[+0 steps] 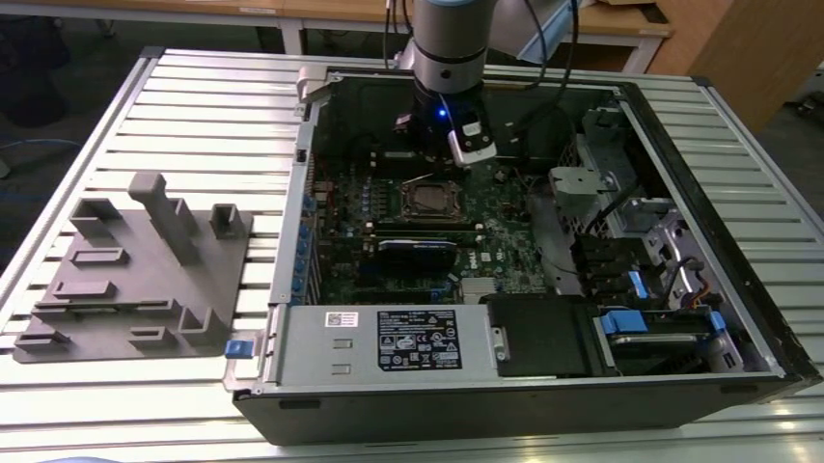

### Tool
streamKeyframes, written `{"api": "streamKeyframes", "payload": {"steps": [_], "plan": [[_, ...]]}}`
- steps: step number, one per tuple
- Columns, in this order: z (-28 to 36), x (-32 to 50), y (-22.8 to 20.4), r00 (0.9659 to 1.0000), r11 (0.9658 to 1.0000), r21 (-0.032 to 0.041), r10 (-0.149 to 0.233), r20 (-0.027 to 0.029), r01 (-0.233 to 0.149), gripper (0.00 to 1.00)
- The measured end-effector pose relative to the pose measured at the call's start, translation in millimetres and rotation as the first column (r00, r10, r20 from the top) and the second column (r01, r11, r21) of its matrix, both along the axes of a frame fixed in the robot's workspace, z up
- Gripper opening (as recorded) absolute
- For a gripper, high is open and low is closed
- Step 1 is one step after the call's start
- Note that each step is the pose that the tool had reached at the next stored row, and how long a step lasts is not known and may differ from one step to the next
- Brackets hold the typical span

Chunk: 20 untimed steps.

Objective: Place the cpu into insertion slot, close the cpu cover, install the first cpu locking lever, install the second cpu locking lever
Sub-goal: 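Install the first cpu locking lever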

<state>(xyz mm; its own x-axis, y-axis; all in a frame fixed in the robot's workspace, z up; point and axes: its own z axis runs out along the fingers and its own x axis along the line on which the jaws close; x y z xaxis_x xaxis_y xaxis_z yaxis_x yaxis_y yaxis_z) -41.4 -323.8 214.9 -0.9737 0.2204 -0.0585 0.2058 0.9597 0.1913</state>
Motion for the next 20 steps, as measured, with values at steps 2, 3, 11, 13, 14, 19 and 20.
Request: {"api": "streamKeyframes", "payload": {"steps": [2, 3, 11, 13, 14, 19, 20], "plan": [[-0.1, -0.9, 0.0, 0.9998, 0.9998, -0.0003, -0.018, -0.0001, 0.018, 0.11], [-0.2, -1.9, 0.1, 0.9997, 0.9997, -0.0002, -0.024, -0.0002, 0.024, 0.11], [-1.1, -6.1, 0.8, 0.9986, 0.9986, -0.0002, -0.053, 0.0001, 0.053, 0.11], [-1.6, -6.1, 1.9, 0.9978, 0.9978, -0.0001, -0.067, 0.0002, 0.067, 0.11], [-1.7, -6.1, 2.5, 0.9974, 0.9974, -0.0002, -0.072, 0.0002, 0.072, 0.11], [-2.4, -6.1, 5.4, 0.9954, 0.9954, -0.0001, -0.096, 0.0003, 0.096, 0.11], [-2.4, -6.1, 5.4, 0.9952, 0.9952, -0.0001, -0.098, 0.0003, 0.098, 0.11]]}}
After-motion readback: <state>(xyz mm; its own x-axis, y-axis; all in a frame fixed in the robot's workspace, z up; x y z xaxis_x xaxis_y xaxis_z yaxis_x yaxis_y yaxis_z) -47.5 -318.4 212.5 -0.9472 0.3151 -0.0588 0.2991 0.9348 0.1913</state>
